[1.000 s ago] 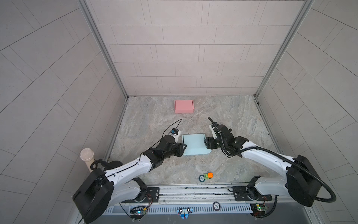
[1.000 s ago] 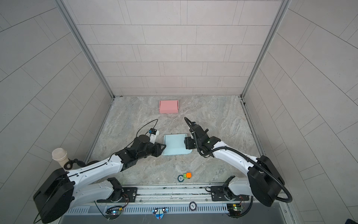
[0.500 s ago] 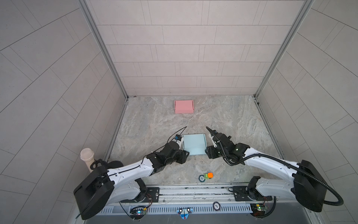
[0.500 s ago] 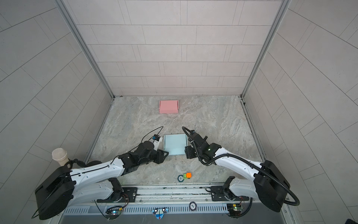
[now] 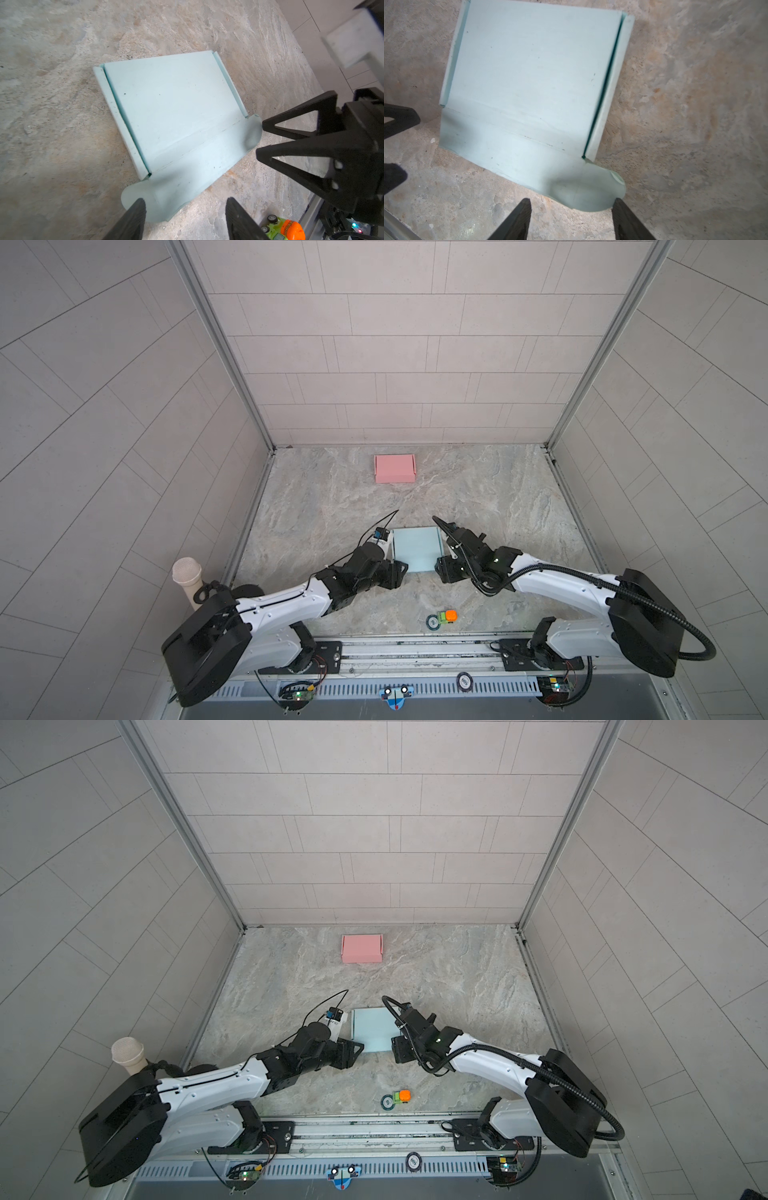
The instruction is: Fold the paper box
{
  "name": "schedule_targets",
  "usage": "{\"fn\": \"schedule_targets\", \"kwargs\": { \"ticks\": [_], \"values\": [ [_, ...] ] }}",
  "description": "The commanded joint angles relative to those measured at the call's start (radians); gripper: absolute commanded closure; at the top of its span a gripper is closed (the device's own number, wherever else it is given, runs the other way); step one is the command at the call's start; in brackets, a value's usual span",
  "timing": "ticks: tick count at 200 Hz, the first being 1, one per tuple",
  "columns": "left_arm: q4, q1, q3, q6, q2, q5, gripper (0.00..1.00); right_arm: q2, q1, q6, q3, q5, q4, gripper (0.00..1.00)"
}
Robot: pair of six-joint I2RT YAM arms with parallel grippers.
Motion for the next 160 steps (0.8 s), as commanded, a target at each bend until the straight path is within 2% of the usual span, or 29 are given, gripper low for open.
{"fn": "schedule_targets", "kwargs": {
  "ticks": [1, 57, 160],
  "values": [
    [0.044, -0.001, -0.013, -0.007, 0.028, 0.003, 0.35, 0.014, 0.005, 0.011, 0.026, 0.027, 0.015, 0.35],
    [0.064, -0.002, -0.013, 0.002, 0.08, -0.011, 0.29, 0.028, 0.005, 0.011, 0.027, 0.055, 0.016, 0.29],
    [0.149, -0.002, -0.026, -0.023, 0.146, 0.025, 0.33, 0.106, 0.006, 0.01, 0.038, 0.011, 0.07, 0.29]
  ]
}}
